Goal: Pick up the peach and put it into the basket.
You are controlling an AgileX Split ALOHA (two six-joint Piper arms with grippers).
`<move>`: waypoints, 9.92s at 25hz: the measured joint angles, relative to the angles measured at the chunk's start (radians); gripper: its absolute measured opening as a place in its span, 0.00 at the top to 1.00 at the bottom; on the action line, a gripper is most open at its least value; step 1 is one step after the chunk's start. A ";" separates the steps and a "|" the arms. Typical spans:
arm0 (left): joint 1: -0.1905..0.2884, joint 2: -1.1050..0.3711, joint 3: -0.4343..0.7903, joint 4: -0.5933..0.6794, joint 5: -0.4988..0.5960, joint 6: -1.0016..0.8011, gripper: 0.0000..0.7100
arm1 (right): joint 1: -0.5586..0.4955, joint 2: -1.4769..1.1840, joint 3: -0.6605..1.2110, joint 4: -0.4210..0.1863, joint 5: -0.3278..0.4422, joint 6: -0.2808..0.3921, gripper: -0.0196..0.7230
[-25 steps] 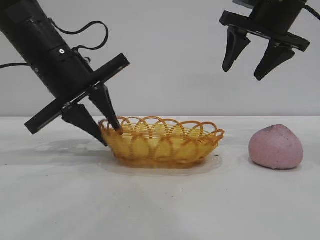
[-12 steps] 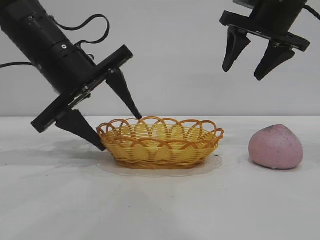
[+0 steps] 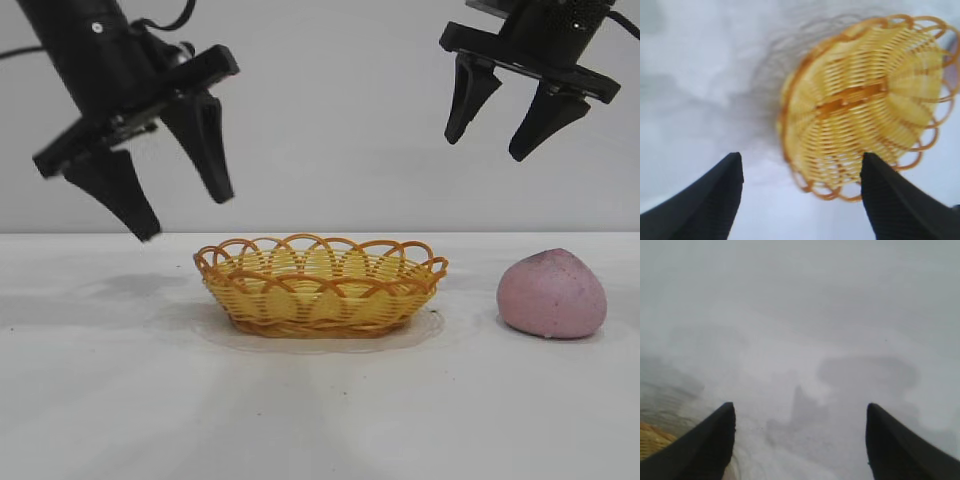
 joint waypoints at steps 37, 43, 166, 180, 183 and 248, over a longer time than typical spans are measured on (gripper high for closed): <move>0.306 -1.054 0.814 0.106 0.098 -0.104 0.38 | 0.000 0.000 0.000 0.000 0.000 0.000 0.34; 0.306 -1.409 0.968 0.104 0.115 -0.104 0.38 | 0.000 0.000 0.000 0.000 0.000 0.000 0.34; 0.306 -1.991 1.063 0.104 0.119 -0.105 0.38 | 0.004 0.086 -0.260 -0.388 0.538 0.255 0.27; 0.306 -1.991 1.063 0.104 0.119 -0.105 0.38 | -0.077 -0.271 0.099 -0.509 0.511 0.325 0.27; 0.306 -1.991 1.063 0.104 0.119 -0.105 0.38 | -0.077 -0.412 0.226 -0.509 0.486 0.337 0.27; 0.306 -1.993 1.063 0.104 0.121 -0.105 0.38 | -0.077 -1.965 0.967 -0.509 0.450 0.399 0.27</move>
